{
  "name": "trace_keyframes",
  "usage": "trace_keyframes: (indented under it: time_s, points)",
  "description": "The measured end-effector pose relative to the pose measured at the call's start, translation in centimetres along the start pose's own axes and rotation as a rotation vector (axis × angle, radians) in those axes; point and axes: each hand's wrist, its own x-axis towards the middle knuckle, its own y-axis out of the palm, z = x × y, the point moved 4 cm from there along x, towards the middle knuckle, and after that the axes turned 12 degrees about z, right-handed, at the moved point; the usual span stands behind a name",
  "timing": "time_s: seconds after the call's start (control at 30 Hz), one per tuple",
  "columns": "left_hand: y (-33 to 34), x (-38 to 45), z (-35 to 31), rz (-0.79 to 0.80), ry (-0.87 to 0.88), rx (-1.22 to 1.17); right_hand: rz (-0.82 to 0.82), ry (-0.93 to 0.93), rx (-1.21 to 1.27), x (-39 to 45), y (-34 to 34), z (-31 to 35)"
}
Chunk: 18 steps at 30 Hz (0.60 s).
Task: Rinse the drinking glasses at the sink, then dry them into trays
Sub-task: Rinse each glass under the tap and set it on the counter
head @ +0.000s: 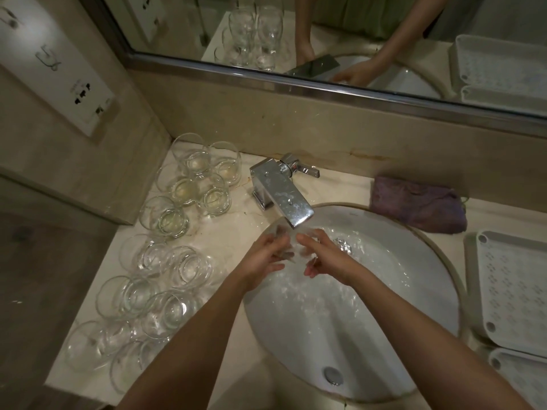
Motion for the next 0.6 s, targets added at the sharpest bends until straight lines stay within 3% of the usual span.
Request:
trace_keyframes:
  time_s: [0.27, 0.37, 0.47, 0.53, 0.6]
  points:
    - [0.8, 0.0, -0.4, -0.099, -0.013, -0.068, -0.083, -0.164, -0.305, -0.1, -0.5, 0.1]
    - [1.0, 0.3, -0.9, -0.178, 0.008, 0.085, -0.158, -0.197, -0.522, -0.1, -0.7, 0.7]
    - [1.5, 0.5, -1.9, -0.181, 0.08, 0.269, -0.134, -0.155, -0.816, 0.2, -0.1, 1.0]
    - [1.7, 0.6, -2.3, -0.164, 0.116, 0.377, -0.15, -0.095, -0.823, 0.5, 0.0, 1.1]
    - [1.8, 0.2, -2.7, -0.134, 0.148, 0.443, -0.167, -0.097, -0.666, 0.7, -0.1, 1.2]
